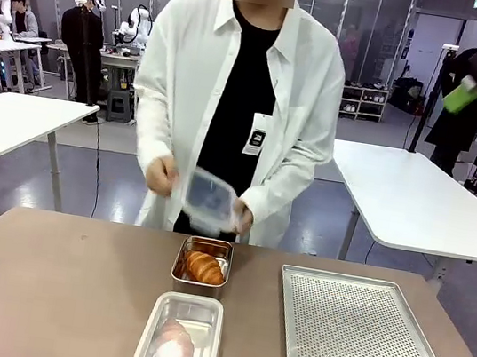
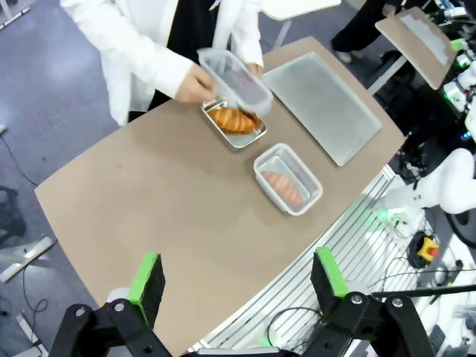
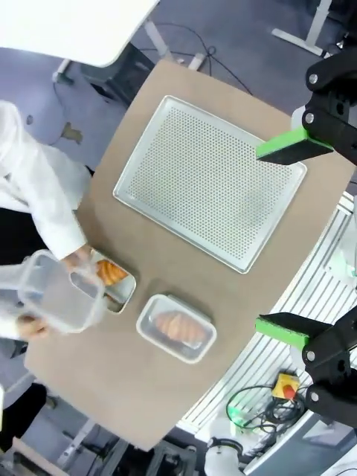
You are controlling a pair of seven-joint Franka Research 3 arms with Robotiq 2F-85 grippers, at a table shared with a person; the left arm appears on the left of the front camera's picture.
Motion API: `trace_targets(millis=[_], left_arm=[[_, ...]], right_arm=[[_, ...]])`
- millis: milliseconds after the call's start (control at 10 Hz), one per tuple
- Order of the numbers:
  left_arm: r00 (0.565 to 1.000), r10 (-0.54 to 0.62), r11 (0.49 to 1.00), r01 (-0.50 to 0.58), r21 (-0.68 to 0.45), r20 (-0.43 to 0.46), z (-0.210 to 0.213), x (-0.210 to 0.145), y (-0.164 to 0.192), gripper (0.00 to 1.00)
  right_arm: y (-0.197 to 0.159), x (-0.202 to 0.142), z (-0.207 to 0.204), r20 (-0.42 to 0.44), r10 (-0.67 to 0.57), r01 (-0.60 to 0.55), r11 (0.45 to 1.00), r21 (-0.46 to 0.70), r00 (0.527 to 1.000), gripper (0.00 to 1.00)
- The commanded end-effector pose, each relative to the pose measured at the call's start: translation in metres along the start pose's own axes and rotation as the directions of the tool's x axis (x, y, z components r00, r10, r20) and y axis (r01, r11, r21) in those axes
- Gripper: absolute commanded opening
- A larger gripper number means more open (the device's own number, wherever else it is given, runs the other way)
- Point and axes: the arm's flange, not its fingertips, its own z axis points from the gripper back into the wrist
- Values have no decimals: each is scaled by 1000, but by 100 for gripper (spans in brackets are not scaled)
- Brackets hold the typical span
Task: Place the bread into the airtight container.
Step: Pick up a Butter Roll and place it into an empty Airtight Container.
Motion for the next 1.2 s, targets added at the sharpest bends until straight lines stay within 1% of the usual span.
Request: trace_targets(millis=[0, 100, 200, 300, 400, 1100], left_arm=[[1000, -13, 1000, 14, -21, 7, 1, 0, -2, 100], [1000, -13, 1000, 14, -21, 7, 1, 0, -2, 100], [1000, -13, 1000, 14, -21, 7, 1, 0, -2, 100], [1000, -13, 1000, 14, -21, 7, 1, 0, -2, 100], [1000, -13, 1000, 14, -21, 7, 1, 0, -2, 100], [1000, -13, 1000, 14, -21, 7, 1, 0, -2, 100]], right_arm=[[10, -14, 5, -29, -65, 65, 998, -21, 997, 100], [15, -18, 9, -51, -68, 65, 996, -56, 996, 100], [17, -19, 10, -47, -84, 78, 991, -110, 995, 100], [10, -13, 6, -28, -133, 128, 981, -144, 991, 100], [16, -20, 19, -24, -37, 36, 998, -46, 999, 100], [16, -20, 19, -24, -37, 36, 998, -46, 999, 100]])
